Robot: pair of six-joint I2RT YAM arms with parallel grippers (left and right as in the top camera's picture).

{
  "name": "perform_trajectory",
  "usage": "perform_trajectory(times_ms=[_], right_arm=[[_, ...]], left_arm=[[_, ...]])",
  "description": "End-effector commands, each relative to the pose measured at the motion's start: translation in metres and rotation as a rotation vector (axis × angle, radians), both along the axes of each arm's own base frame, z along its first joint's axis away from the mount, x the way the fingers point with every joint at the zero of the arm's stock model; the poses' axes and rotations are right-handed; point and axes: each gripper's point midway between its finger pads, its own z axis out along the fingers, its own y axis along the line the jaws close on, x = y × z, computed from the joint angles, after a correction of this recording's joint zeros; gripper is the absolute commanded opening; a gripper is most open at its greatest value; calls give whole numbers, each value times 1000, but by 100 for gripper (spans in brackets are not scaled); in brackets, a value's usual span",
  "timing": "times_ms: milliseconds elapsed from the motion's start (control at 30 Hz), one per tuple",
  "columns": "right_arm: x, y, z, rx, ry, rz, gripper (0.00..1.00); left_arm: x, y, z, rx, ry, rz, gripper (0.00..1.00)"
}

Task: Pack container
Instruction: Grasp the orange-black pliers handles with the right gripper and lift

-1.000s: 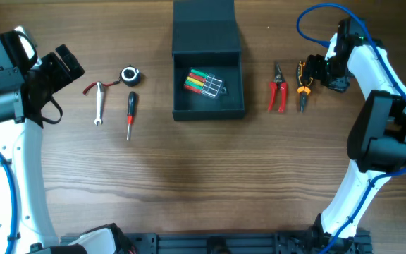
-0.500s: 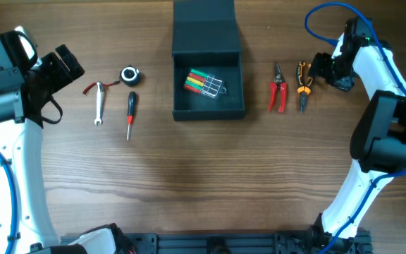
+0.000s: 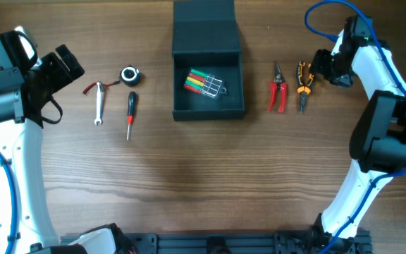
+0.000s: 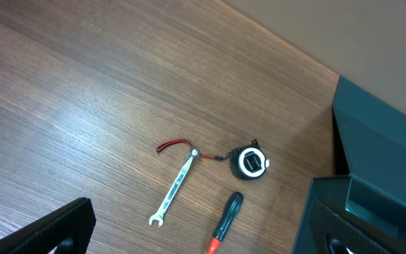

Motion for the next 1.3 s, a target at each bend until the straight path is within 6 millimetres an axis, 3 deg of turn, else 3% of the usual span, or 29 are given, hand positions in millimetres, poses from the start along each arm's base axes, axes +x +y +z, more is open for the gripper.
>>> perform_trajectory(times_ms=[0,167,233,433,533,667,800,900,1100,1267], right_arm=[[3,13,-15,9,22,61,71],[-1,14,-29,15,51,61,70],[-1,14,-31,15,55,62,63],[-4,15,-32,17,67,62,56],[-9,14,-33,12,90,62,57],[-28,8,-36,-45,169,142,68],[-39,-6,-35,-126,228,139,68],[-44,-6,-35,-127,249,140,68],[-38,-2,-35,-125,223,170,67],[-24,0,-33,-130,170,168,54]], left_arm=[[3,4,8,25,-15,-7,100],[3,4,8,25,-15,-7,100],[3,4,8,25,-15,-7,100],[3,4,8,25,-15,-7,100],[3,4,8,25,-15,-7,100],[3,4,8,25,-15,-7,100],[3,4,8,25,-15,-7,100],[3,4,8,25,-15,-7,100],[3,4,8,25,-15,-7,100],[3,4,8,25,-15,-7,100]])
